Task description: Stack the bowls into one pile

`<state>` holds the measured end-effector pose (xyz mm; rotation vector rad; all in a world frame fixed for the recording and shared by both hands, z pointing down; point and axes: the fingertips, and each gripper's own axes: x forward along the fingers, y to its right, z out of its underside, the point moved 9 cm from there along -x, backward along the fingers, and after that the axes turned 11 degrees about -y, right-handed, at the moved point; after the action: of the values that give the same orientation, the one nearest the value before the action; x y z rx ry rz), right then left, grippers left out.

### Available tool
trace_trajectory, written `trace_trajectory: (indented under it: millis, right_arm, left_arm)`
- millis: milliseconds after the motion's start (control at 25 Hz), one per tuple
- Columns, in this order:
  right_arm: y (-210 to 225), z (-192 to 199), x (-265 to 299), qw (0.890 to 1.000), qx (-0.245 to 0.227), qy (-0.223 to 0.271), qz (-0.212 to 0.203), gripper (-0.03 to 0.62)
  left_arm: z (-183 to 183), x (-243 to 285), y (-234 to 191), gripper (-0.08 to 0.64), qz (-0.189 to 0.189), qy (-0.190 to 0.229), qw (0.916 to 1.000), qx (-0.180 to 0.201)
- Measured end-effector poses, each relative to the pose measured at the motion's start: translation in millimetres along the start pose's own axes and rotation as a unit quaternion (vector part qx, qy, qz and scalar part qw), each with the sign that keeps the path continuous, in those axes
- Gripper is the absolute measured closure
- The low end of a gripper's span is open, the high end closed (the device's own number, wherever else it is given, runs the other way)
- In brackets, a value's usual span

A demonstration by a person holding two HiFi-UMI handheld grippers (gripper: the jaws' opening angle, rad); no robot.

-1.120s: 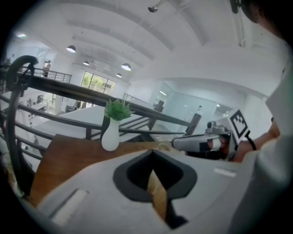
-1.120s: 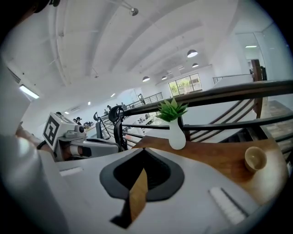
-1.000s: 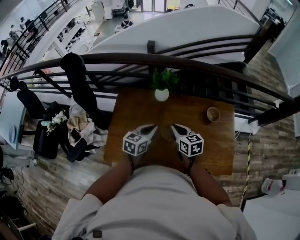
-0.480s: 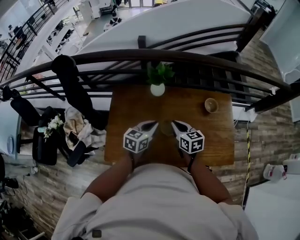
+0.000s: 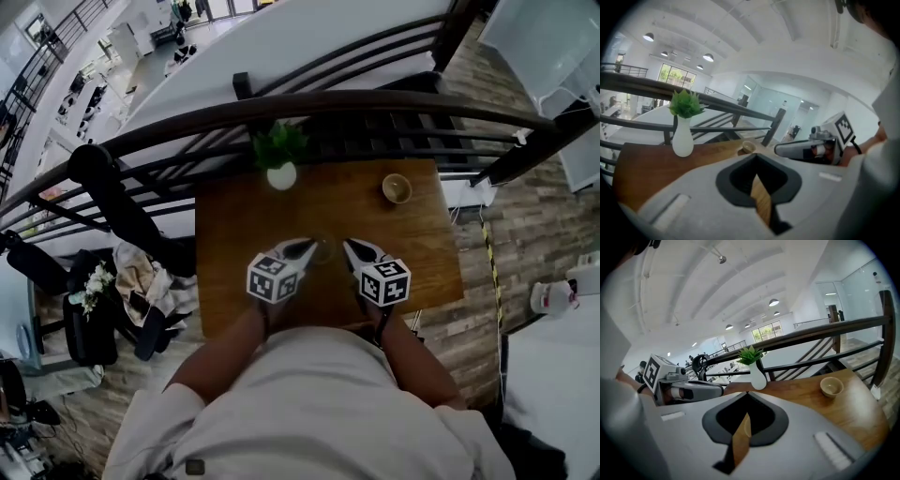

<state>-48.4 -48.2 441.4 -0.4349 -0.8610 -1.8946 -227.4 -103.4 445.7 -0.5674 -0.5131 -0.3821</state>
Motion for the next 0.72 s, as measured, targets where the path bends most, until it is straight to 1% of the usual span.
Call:
trace_trajectory:
  millis: [280,440,720]
  right_arm:
    - [34.9,22.8,-46.5,1.000,0.018,0.013,0.022,0.584]
    - [63.5,37.6,-82.3,0.999,0.024,0.019,0.025,0.584]
    - [121.6,70.9,-155.3,0.999,0.034,0.028,0.032,0.584]
  left_arm:
    - [-7.8,38.9,48.9,0.557,0.025,-0.014,0.9990,0.035]
    - [-7.2,69.6,85.7,0.557,0.032,-0.024,0.9985,0.036]
    - [-12.1,126.8,155.9,0.557,0.034,-0.024,0.9984,0.039]
